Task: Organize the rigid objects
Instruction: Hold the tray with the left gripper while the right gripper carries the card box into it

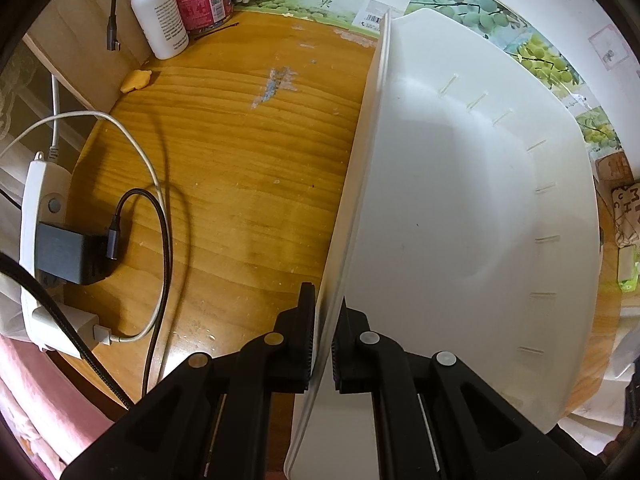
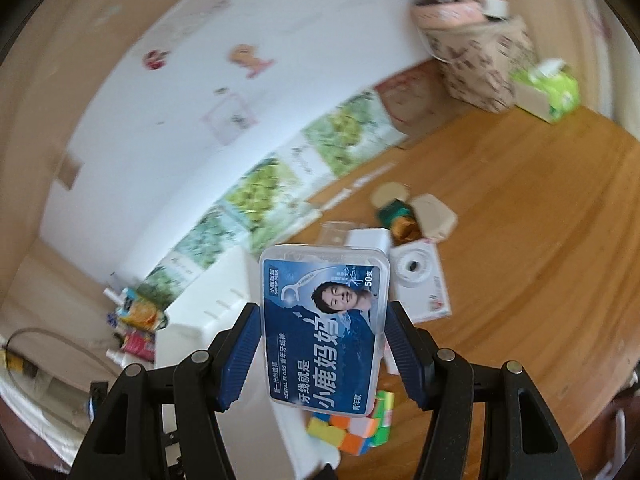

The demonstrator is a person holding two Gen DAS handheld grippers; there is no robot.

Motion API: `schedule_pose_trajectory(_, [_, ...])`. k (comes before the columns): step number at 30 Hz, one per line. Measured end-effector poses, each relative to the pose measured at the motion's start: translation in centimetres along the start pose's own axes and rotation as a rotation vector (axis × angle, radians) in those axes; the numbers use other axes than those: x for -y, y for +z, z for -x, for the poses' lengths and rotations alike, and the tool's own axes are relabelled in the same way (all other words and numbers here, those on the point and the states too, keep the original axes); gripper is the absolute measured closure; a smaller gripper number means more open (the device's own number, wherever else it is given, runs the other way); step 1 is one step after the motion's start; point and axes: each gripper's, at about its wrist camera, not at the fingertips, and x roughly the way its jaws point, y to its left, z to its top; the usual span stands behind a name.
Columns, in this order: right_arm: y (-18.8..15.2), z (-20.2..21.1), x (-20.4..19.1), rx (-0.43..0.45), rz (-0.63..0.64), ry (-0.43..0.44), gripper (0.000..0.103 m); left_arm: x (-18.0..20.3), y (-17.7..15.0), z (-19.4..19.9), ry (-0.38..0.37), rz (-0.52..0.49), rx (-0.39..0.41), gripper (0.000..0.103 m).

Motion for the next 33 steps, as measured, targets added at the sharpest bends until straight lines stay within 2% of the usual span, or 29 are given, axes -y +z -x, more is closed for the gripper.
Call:
schedule_pose_trajectory(6, [-0.6, -0.1, -3.3, -0.013, 0.143, 0.084, 0.04, 0.5, -0.1, -0.2, 0.02, -0.029, 0.022, 0.096])
schedule_pose_trajectory(11, [-1.7, -0.9, -6.3, -0.054, 0.274, 0.135, 0.04, 1.0, 0.0, -0.3, 0.034, -0.056, 0.046, 0.097])
schedule_pose_trajectory(15, [-2.7, -1.7, -8.4, -0.101, 0.366, 0.166, 0.04, 1.1, 0.4, -0.2, 0.018, -0.069, 0.075, 0.097])
schedule_pose_trajectory(33, [-5.8, -7.2, -12.0, -0.381, 0.501, 0.227, 0.039, 1.4, 1.1, -0.6, 0.004, -0.079, 0.08, 0.097])
